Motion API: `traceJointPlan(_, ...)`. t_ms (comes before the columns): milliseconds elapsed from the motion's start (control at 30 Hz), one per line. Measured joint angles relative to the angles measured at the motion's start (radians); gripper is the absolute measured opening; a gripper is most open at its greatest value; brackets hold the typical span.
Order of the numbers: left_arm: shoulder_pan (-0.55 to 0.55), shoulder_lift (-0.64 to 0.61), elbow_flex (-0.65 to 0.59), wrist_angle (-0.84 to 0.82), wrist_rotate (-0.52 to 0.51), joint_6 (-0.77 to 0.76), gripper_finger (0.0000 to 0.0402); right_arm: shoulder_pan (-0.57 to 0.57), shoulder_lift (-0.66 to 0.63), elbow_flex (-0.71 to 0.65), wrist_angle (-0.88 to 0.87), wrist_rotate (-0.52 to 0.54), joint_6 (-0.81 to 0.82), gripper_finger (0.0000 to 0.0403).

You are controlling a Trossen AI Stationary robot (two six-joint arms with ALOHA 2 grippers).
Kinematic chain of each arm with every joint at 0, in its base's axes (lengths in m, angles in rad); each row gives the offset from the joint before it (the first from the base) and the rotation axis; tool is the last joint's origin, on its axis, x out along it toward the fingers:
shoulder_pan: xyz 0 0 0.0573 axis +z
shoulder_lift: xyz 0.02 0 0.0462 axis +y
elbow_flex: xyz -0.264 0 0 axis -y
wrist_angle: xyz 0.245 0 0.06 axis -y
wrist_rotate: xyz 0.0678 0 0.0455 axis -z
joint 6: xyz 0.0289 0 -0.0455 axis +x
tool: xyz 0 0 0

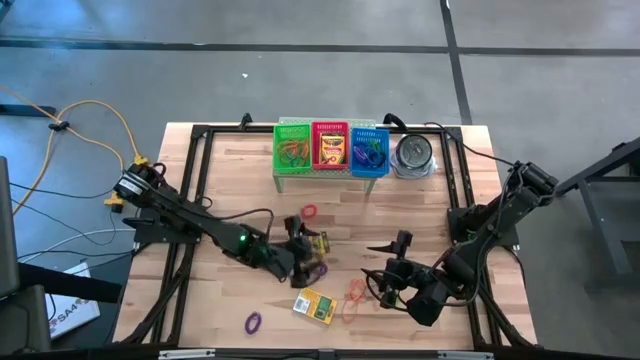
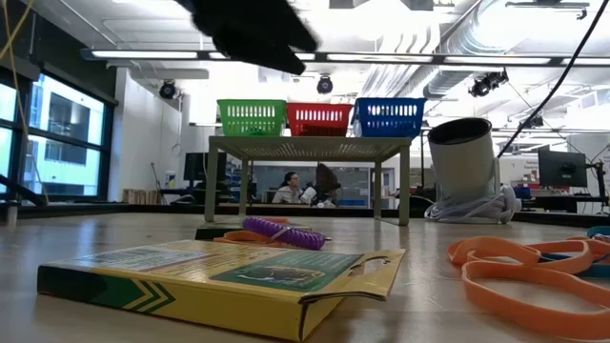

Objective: Pick & Place Office Desk Supplies
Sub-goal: Put the top yellow crayon box into the red bin on the shelf

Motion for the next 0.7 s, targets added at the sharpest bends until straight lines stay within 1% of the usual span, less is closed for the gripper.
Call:
traceJointPlan(67,-0.010,-0.001,0.000,-0.060,0.001,0.021,0.0356,0.000,0.000,0.000,-0.001,0.000,0.000,0.0243)
traceJointPlan(167,-0.020,-0.001,-0.001,-0.171,0.001,-0.080,0.0356,0.000,0.000,0.000,-0.005,-0.002,0.000,0.0243)
traceJointPlan(267,-0.020,-0.002,-0.004,-0.261,0.000,-0.128,0.0356,0.000,0.000,0.000,-0.007,-0.003,0.000,0.0243)
traceJointPlan(367,-0.020,-0.002,-0.037,-0.283,0.000,-0.168,0.0356,0.000,0.000,0.000,-0.007,-0.005,0.000,0.0243)
traceJointPlan(500,-0.021,-0.003,-0.120,-0.221,-0.019,-0.179,0.0356,0.000,0.000,0.000,-0.007,-0.006,0.000,0.0243)
traceJointPlan(700,-0.021,-0.003,-0.300,0.045,-0.015,-0.173,0.0356,0.000,0.000,0.000,-0.007,-0.007,0.000,0.0243)
